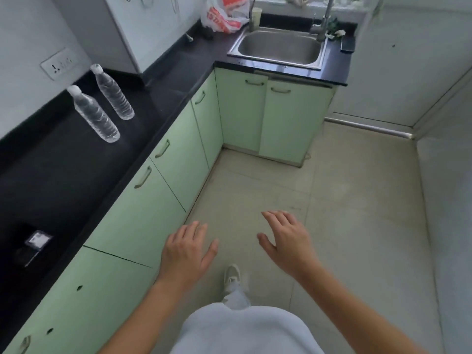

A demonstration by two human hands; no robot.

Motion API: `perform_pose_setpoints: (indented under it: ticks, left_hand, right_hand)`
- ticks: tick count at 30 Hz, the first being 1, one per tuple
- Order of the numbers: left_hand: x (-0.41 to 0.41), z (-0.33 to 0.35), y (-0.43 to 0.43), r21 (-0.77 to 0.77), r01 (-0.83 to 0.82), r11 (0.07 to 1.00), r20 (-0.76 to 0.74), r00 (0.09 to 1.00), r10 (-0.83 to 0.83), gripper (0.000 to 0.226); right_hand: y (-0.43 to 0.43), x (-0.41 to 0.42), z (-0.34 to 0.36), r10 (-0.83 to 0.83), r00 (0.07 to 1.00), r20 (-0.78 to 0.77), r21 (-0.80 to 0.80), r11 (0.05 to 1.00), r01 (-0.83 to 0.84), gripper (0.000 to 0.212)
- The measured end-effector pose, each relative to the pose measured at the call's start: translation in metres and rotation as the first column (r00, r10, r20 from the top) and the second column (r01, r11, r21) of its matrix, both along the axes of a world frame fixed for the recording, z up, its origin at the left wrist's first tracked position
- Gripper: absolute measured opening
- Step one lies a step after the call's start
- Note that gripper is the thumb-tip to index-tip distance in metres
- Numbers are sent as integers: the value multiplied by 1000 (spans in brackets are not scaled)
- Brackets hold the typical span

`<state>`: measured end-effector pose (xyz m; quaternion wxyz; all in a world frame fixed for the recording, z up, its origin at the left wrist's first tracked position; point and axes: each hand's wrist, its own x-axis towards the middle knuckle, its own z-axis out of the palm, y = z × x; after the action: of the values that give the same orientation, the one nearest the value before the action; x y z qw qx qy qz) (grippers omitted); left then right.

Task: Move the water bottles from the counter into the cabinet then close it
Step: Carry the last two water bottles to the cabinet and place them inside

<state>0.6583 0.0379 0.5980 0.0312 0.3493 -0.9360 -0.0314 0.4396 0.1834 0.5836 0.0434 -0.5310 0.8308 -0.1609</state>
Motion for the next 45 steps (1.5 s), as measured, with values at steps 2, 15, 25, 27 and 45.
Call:
perform_pose_setpoints:
  ticks: [2, 15, 25, 27, 45]
  left_hand:
    - [-26, -1, -28, 15, 19, 1000, -7, 1000, -19, 58]
    - [-209, 11, -187, -66, 242, 968, -78, 966, -247, 58]
    - [-218, 5, -270, -104, -148, 983, -69, 988, 142, 54]
    - [-200, 6, -277, -105, -272, 957, -69, 962, 266, 54]
    - [-30, -6, -392, -112, -765, 635, -122, 644, 755, 53]
  right_hand:
    - [-22, -18, -1, -22, 1000, -2, -1, 1000, 22, 53]
    - [-121, -160, 10, -182, 983, -7, 45, 982, 182, 55]
    - [-305, -252, 12, 216, 976, -23, 20, 976, -216, 51]
    - [-347, -254, 13, 346, 937, -48, 42, 938, -345, 51]
    - [-605, -61, 20, 775, 631, -48, 50, 632, -773, 52]
